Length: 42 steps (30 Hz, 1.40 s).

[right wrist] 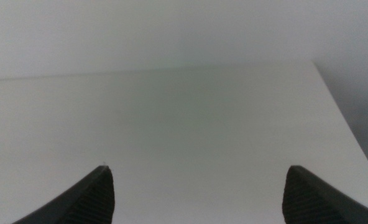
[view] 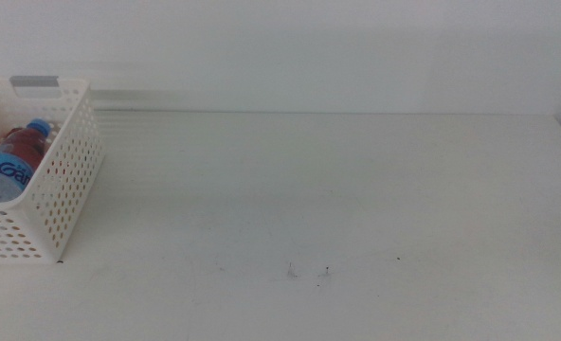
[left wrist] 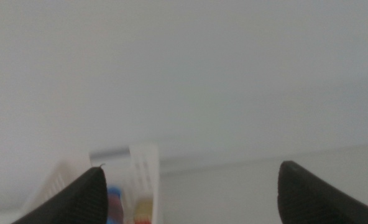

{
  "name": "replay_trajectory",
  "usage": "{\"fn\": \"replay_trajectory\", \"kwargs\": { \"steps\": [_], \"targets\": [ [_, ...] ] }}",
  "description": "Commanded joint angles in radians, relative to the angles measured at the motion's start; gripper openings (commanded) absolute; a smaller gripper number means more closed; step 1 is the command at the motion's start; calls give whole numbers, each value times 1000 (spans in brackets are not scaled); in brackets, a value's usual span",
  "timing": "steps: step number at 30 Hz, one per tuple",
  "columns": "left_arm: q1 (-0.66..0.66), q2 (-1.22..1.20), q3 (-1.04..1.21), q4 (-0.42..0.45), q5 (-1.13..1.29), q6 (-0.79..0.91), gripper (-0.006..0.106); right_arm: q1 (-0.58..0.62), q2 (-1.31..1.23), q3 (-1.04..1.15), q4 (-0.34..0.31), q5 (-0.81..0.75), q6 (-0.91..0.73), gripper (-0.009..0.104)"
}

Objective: Use arms to grab the bottles and put them into the dustbin to the left of the table.

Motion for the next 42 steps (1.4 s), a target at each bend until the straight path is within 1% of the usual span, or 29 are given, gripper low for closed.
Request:
{"fn": "replay_trajectory", "kwargs": {
  "steps": [1,4,9,12,15,18,42],
  "targets": [
    [-6,-72,93,-30,-20,-8,94,-44,-109,125,0,-15,-8,86],
    [-6,-166,189,-30,-20,-8,94,-50,-243,243,0,-15,-8,86],
    [-6,-289,307,-30,-20,-8,94,-50,-423,341,-76,-4,-8,86],
    [-6,-322,356,-30,-20,-8,94,-50,-492,352,-80,-4,-8,86],
    [-6,-331,393,-30,-32,-8,94,-50,-496,356,-63,-6,-8,86],
    [-6,-331,393,-31,17,-8,94,-50,-496,356,-68,-9,-8,86],
    [-6,-331,393,-30,-57,-8,94,-50,-496,376,-71,-8,-8,86]
  ]
}}
